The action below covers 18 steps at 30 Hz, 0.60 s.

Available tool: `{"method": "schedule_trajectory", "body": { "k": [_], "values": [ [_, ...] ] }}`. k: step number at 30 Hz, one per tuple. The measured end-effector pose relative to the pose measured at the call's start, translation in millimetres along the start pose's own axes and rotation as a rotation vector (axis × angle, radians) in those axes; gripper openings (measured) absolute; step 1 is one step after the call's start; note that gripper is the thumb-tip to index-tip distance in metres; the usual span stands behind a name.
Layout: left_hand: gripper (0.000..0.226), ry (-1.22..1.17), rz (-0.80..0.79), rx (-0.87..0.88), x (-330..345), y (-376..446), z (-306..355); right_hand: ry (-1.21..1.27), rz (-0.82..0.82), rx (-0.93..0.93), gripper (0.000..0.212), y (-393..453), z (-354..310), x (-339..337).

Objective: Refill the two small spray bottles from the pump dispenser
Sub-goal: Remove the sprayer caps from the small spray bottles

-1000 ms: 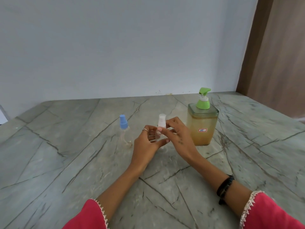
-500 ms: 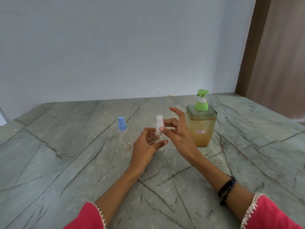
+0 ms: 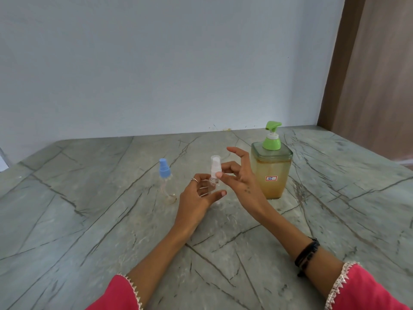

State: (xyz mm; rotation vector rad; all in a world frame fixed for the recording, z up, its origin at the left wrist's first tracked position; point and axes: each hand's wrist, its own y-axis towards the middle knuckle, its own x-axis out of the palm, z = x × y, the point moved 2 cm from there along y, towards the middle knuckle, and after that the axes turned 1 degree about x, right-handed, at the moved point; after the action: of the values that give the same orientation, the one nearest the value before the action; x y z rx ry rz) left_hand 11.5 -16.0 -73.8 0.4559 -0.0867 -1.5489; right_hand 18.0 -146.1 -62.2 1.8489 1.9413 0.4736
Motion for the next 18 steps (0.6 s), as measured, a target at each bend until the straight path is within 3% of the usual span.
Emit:
{"method": "schedule_trajectory", "body": {
  "k": [3,8,14,18],
  "values": [
    [0.043,0.003,-0.007,0.004,-0.4,-0.7,0.3,0.032,-0.017,0.033,0.056,-0.4,-1.4,-0.5],
    [0.043,0.011,-0.011,0.011,-0.4,-1.2,-0.3,-0.124,0.075,0.059,0.071,0.3,-4.1,0.5],
    [0.042,-0.012,0.000,-0.005,-0.9,-0.7,-0.2,-0.041,-0.035,0.006,0.048,-2.7,-1.6,1.4],
    [0.041,-0.021,-0.013,0.003,-0.3,-1.7,0.7,-0.035,0.007,0.051,0.055,-2.9,-5.5,2.8]
  ]
}}
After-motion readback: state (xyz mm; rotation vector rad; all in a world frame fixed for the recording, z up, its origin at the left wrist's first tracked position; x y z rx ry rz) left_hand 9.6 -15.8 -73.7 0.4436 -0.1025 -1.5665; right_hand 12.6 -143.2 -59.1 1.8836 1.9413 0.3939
